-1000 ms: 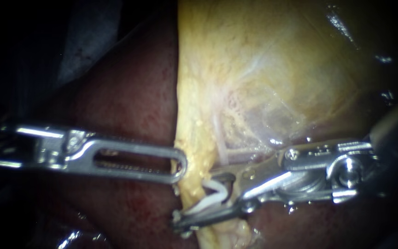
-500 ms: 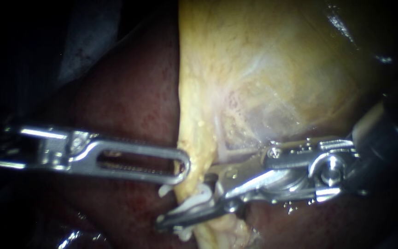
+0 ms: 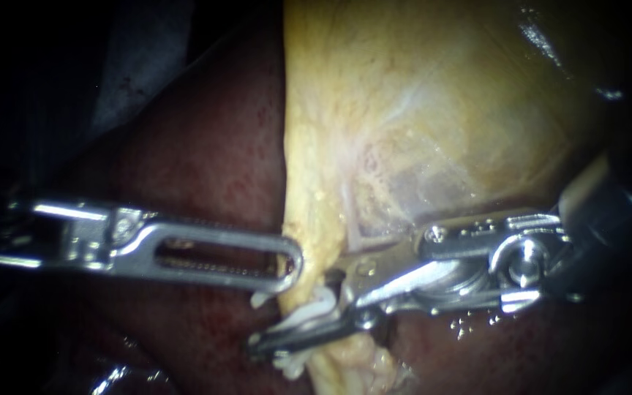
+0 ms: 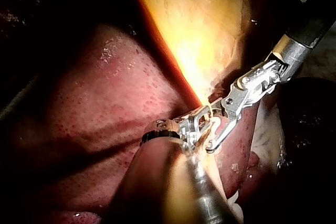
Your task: Clipping third clip left tube
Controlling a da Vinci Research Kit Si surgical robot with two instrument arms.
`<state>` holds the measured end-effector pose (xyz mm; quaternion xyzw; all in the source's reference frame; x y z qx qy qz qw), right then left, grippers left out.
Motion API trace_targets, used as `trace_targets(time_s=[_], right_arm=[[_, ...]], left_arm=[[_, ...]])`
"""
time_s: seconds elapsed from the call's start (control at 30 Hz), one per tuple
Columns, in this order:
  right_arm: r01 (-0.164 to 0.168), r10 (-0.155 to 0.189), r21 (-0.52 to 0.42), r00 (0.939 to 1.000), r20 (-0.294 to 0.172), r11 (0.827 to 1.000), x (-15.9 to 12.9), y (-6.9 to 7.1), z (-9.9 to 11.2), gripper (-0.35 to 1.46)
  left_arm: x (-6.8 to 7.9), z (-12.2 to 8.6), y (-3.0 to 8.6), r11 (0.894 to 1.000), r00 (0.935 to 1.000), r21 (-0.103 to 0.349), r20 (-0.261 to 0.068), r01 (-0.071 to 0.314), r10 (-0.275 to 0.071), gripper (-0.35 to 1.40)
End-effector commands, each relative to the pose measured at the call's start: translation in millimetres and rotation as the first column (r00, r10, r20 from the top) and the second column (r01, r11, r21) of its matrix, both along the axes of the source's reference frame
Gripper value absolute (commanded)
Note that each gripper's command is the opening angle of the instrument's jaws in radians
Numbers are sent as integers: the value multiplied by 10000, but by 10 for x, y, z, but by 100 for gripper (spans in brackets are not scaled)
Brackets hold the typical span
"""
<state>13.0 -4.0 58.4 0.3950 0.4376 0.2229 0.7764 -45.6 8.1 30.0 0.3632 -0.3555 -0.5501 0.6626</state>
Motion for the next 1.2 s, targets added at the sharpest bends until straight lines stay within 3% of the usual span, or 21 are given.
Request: trace_targets(time_s=[0.03,0.3,0.47,0.5,1.2], right_arm=[[3,-3,0,10000,-5,10000,0,0,0,44],[-91,91,92,9999,55,9999,0,3,-1,39],[-376,348,853,9988,342,9956,-4,10,-6,-31],[-402,374,845,9987,350,9956,-5,11,-6,-35],[-376,349,825,9988,339,9959,-8,13,-1,-35]], left_arm=[[0,0,0,10000,10000,4,16,-12,12,-35],[-1,1,0,10000,10000,0,13,-10,10,-35],[-1,1,0,10000,10000,-1,12,-9,9,-35],[-2,1,0,10000,10000,-2,10,-8,8,-35],[-3,4,1,10000,10000,2,20,-28,28,-35]])
